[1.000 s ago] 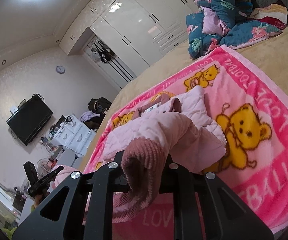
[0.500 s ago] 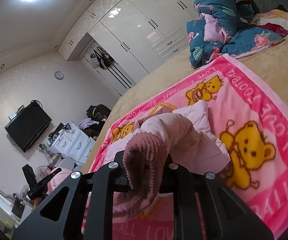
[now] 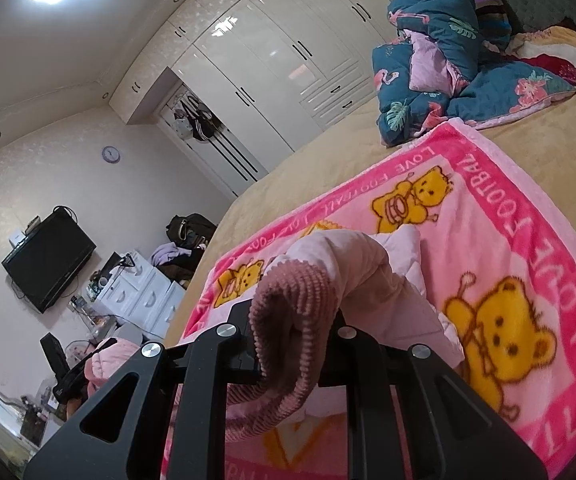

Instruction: Fold large clothes

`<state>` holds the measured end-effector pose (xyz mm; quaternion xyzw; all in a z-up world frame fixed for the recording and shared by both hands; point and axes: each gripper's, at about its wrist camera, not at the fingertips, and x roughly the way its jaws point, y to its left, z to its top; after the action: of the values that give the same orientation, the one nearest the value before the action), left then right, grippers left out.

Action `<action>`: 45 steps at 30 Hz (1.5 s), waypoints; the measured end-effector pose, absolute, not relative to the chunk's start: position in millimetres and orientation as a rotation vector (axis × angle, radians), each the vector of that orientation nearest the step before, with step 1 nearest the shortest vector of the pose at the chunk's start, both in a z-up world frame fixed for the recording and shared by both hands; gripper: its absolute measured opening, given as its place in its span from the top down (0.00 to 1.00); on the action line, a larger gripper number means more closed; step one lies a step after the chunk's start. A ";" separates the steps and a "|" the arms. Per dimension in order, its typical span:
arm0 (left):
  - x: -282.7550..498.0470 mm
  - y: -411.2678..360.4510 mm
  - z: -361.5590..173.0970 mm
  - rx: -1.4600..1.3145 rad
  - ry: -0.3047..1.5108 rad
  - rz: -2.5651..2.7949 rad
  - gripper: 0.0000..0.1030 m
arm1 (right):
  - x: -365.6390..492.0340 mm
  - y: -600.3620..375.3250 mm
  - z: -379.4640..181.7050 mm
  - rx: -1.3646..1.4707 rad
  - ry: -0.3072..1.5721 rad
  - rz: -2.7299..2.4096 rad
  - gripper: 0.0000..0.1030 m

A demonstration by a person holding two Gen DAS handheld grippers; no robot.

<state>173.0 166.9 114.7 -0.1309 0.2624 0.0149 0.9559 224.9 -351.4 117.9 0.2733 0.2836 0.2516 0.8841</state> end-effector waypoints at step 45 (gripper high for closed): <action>306.3 191.1 37.2 -0.235 0.670 0.165 0.79 | 351.7 -334.4 39.6 0.515 0.659 0.390 0.17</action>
<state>306.3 191.1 37.2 -0.1151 0.3277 0.0806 0.9343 351.7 -334.4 39.6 0.2485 0.3178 0.1884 0.8954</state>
